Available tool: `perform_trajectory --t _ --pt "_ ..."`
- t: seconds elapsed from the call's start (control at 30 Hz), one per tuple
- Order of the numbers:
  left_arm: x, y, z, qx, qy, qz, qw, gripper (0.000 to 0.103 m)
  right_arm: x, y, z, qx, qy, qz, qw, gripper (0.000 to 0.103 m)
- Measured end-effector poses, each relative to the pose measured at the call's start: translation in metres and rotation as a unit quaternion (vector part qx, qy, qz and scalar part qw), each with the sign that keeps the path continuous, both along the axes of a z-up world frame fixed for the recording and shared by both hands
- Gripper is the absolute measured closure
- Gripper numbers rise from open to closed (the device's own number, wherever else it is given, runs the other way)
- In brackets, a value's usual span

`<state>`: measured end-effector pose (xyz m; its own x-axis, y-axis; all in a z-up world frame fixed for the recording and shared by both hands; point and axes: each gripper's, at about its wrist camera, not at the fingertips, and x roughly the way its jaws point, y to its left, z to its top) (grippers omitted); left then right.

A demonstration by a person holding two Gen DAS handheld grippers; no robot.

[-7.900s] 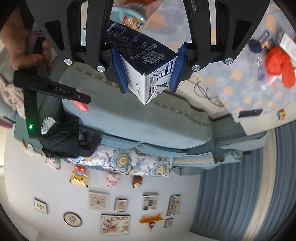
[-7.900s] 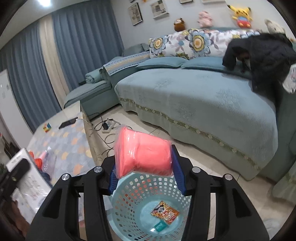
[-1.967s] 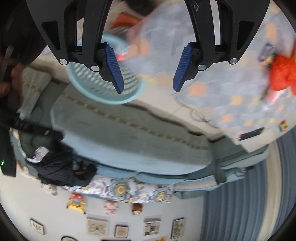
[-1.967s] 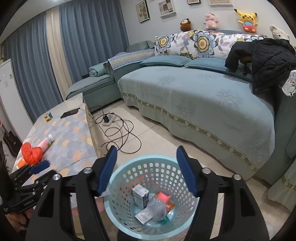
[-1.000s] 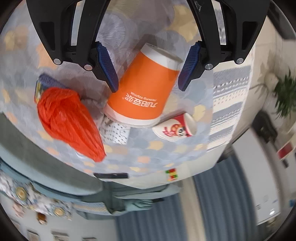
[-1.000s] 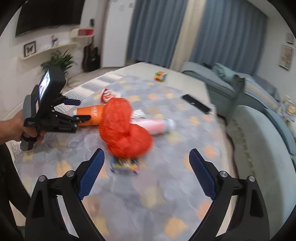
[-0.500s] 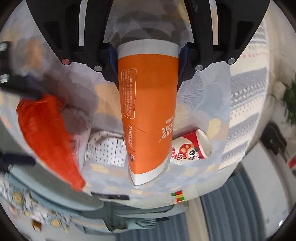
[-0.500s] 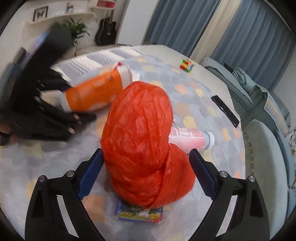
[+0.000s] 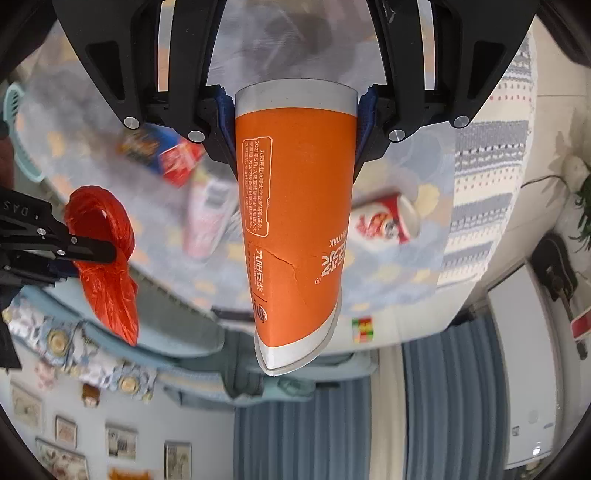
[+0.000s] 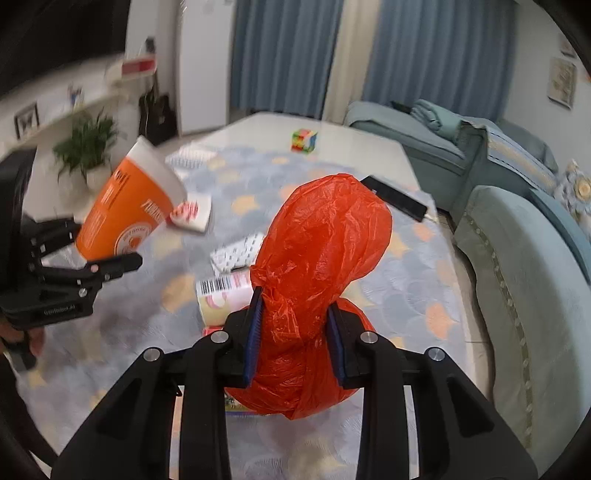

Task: Collect trash
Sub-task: 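Grasp the orange paper cup with the left tool while the right tool grasps the red plastic bag, then carry the orange cup and red bag over the blue basket with both tools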

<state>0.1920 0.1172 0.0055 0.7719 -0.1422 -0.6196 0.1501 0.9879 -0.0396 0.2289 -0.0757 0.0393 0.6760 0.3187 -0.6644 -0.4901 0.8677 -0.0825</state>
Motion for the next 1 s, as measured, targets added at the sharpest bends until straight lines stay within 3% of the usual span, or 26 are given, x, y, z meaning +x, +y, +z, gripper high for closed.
perform_trajectory --t 0.1,0.27,0.4,0.8,1.0 --pt "-0.015 -0.011 0.016 -0.006 -0.026 -0.010 0.9996 0.054 -0.010 -0.015 0.017 0.025 -0.012 -0.011 1.000 0.075" --pt "-0.044 -0.031 0.040 -0.017 -0.056 -0.023 0.9980 0.054 -0.048 -0.031 0.053 0.030 -0.081 -0.023 0.996 0.075" --pt "-0.064 -0.047 0.059 -0.019 -0.090 -0.034 0.9952 0.054 -0.073 -0.042 0.070 0.032 -0.112 -0.029 0.993 0.075" --pt "-0.084 -0.079 0.077 -0.028 -0.127 -0.047 0.9904 0.054 -0.102 -0.099 0.073 0.036 -0.117 -0.088 0.989 0.075" --pt "-0.096 -0.103 0.074 -0.026 -0.124 -0.073 0.9893 0.054 -0.124 -0.141 0.073 0.055 -0.113 -0.129 0.984 0.075"
